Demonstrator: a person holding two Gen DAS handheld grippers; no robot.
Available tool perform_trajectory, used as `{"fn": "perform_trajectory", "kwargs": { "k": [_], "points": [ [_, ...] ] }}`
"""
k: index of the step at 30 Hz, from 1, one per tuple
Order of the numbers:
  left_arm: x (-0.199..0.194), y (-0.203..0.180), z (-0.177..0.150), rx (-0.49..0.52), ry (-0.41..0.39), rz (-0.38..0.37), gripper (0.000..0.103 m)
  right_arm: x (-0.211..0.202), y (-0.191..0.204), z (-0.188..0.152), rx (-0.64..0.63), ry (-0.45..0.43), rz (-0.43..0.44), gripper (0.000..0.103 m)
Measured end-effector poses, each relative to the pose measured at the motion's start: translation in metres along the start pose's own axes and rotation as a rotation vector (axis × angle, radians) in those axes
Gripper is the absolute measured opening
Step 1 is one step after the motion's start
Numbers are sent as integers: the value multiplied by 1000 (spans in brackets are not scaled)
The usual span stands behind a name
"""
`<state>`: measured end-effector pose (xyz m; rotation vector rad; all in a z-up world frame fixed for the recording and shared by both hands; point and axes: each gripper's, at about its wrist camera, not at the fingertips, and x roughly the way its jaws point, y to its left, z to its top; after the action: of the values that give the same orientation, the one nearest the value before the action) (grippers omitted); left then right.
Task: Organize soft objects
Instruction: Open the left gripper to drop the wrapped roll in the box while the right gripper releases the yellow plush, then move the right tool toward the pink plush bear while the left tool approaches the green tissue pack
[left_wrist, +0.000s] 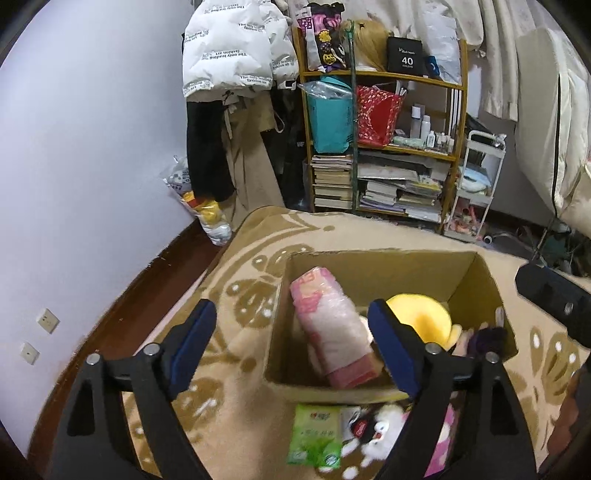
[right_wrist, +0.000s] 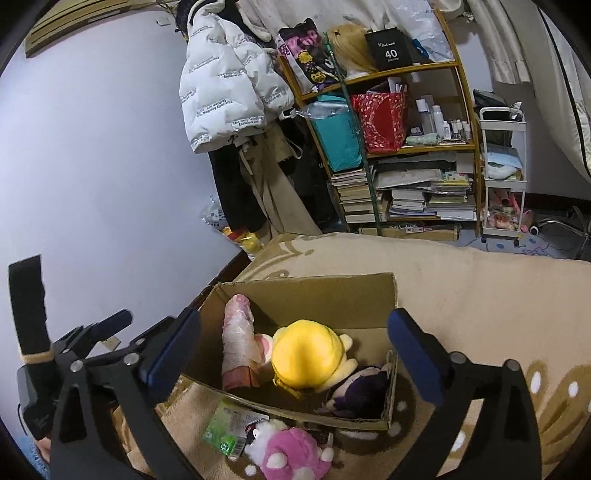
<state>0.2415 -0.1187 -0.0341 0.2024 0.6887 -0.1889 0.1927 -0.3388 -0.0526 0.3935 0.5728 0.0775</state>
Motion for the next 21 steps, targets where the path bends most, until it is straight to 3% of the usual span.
{"fn": "perform_trajectory", "kwargs": {
  "k": [10, 21],
  "points": [
    [-40, 11, -12, 26, -10, 29, 93, -11, 7, -12, 8, 55, -13, 103],
    [-59, 22, -41, 2, 62, 15, 95, -35, 19, -31, -13, 83, -36, 103]
  ]
}}
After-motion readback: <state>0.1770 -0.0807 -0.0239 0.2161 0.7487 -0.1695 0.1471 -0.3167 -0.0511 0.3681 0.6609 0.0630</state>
